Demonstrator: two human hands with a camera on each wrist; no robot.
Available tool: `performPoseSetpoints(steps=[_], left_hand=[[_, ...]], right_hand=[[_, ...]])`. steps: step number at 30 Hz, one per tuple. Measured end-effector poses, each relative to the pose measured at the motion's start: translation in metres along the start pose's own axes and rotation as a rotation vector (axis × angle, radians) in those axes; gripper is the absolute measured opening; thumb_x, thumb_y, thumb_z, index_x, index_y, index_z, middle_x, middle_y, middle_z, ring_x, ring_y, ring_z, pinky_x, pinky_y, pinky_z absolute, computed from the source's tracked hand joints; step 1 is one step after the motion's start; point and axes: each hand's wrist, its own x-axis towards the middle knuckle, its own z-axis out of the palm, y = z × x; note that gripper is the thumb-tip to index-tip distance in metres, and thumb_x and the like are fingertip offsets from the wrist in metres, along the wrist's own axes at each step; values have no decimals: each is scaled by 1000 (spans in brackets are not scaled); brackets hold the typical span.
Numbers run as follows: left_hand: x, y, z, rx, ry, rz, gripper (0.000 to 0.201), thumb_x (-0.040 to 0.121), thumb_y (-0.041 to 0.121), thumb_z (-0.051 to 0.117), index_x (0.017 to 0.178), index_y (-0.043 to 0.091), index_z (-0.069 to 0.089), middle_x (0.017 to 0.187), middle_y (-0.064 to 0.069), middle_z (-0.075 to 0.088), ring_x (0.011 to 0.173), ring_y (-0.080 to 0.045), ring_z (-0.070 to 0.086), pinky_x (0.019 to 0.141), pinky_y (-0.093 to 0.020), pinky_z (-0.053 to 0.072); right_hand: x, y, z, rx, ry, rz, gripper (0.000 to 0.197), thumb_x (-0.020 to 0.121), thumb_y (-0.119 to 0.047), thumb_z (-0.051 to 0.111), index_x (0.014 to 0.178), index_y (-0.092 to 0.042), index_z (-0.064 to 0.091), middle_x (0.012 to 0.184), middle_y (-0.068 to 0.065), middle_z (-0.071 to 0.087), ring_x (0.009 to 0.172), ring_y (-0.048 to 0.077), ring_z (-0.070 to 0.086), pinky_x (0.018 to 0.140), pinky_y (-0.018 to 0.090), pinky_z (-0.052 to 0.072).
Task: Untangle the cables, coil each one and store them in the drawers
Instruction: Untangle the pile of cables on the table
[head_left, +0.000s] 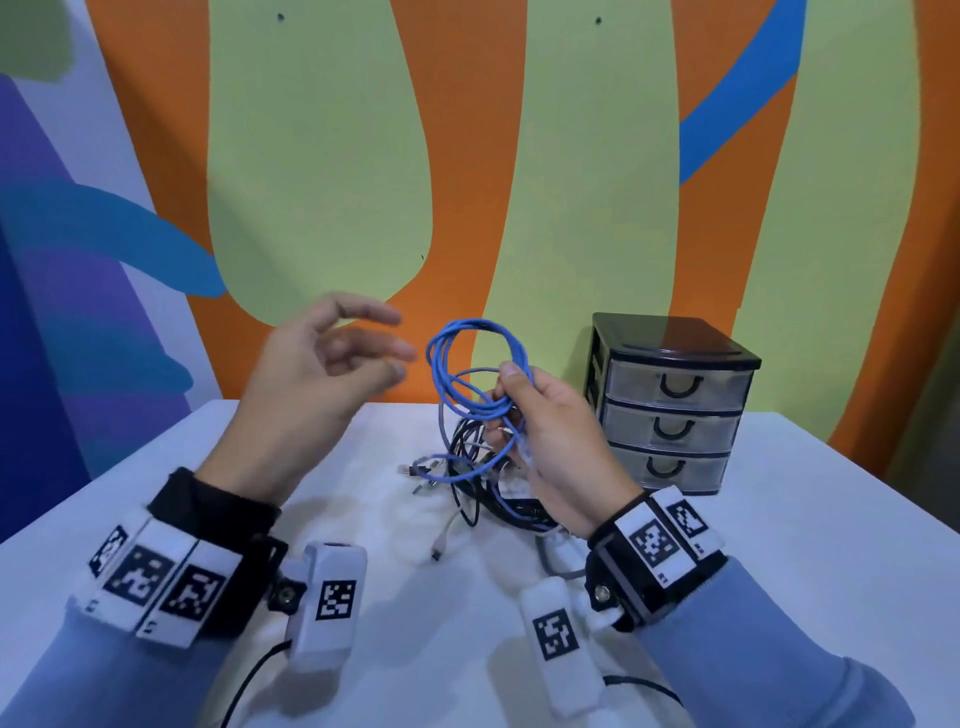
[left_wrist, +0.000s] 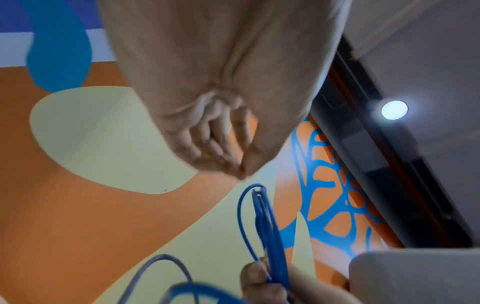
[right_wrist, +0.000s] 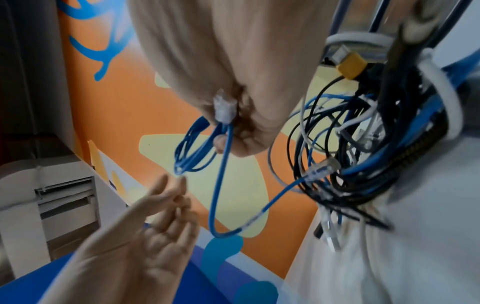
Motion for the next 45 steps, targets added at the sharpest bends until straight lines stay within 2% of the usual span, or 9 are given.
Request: performPoseSetpoints(steps=[4, 8, 13, 22, 26, 33, 37, 41, 45], left_hand=[[-6, -5, 10, 554, -18, 368, 18, 91, 20, 77, 103, 32, 80, 103, 3, 54, 93, -12, 56, 83, -25, 44], [-10, -20, 16, 827, -263, 222, 29, 89, 55, 59, 101, 40, 81, 112, 5, 41, 109, -13, 40, 93, -28, 33], [-7, -11, 14, 472, -191, 166, 9, 95, 40, 73, 92, 37, 81, 116, 2, 46, 110, -11, 51, 91, -14, 42], [-1, -9, 26, -382, 198, -191, 18, 108, 20, 58, 99, 17, 74, 100, 3, 72, 89, -12, 59, 77, -27, 45], [-3, -10, 25, -427, 59, -224, 17, 102, 16, 62, 113, 8, 72, 98, -3, 75, 78, -11, 55, 70, -19, 45], [-16, -4, 40, -203, -184, -115, 13, 93, 9, 73, 103, 1, 70, 94, -16, 81, 74, -15, 69, 74, -20, 52], [-24, 2, 39, -92, -289, 108, 8, 84, 12, 84, 92, 11, 84, 96, -7, 82, 97, -37, 74, 89, -51, 59], [-25, -2, 41, 152, -338, 317, 17, 78, 15, 90, 94, 20, 87, 97, -3, 65, 97, -19, 61, 89, -22, 46], [-23, -8, 38, 321, -351, 358, 15, 76, 22, 95, 88, 26, 87, 108, -2, 57, 97, -18, 55, 88, -23, 47]], right_hand=[[5, 5, -6, -343, -39, -177, 34, 111, -32, 50, 84, -14, 61, 73, -1, 64, 61, 16, 54, 67, 39, 47], [-2, 1, 1, -425, -158, -211, 36, 110, -32, 51, 88, -5, 61, 77, 14, 64, 69, 23, 58, 67, 44, 50], [-5, -11, 0, -91, -142, 87, 33, 109, -28, 54, 79, -15, 60, 83, 8, 65, 69, 20, 58, 61, 28, 48], [-6, -13, -1, 227, -128, 325, 30, 108, -26, 55, 81, -16, 64, 81, 5, 64, 75, 18, 66, 71, 32, 54], [-4, -22, -1, 605, -109, 304, 38, 112, -25, 43, 79, -12, 56, 81, 9, 69, 79, 21, 71, 81, 33, 60], [-2, -25, -9, 851, -97, 300, 44, 113, -36, 33, 103, -5, 63, 55, -7, 37, 39, 8, 29, 46, 18, 27], [-9, -25, 1, 746, -151, 304, 52, 113, -39, 33, 139, 1, 54, 84, 3, 75, 88, 17, 53, 62, 21, 54], [-10, -20, 9, 589, -147, 304, 51, 106, -45, 52, 143, -12, 60, 134, 7, 71, 127, 24, 66, 104, 41, 54], [-14, -14, 10, 534, -145, 307, 44, 103, -41, 60, 137, -15, 68, 113, 0, 73, 111, 20, 73, 89, 38, 57]])
